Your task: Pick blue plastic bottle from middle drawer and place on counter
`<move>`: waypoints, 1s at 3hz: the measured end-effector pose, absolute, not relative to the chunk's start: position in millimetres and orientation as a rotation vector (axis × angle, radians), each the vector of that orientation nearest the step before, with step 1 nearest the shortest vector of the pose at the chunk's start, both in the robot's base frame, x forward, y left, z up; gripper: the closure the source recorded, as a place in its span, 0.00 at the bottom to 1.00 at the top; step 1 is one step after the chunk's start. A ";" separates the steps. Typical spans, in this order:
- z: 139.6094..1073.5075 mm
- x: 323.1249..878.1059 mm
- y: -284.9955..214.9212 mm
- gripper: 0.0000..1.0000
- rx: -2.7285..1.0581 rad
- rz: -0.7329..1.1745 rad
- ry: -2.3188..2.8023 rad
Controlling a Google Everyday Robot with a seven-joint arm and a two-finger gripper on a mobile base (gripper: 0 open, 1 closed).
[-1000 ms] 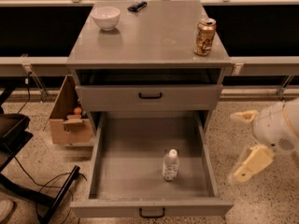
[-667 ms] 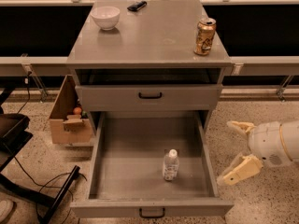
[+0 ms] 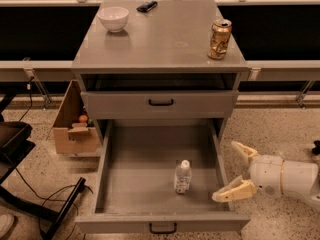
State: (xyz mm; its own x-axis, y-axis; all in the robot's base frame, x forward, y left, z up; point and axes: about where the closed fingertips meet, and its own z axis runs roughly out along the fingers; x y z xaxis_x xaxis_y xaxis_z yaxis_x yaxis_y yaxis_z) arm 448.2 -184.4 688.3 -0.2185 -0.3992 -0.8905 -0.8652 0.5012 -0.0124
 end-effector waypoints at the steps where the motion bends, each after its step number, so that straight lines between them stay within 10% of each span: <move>1: 688.3 448.2 -184.4 0.00 -1.058 0.632 1.819; 3: 624.3 502.5 -167.4 0.00 -0.964 0.733 1.652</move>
Offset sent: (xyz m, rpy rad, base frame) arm 0.0491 0.0087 -0.0660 0.2444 -0.0543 -0.0741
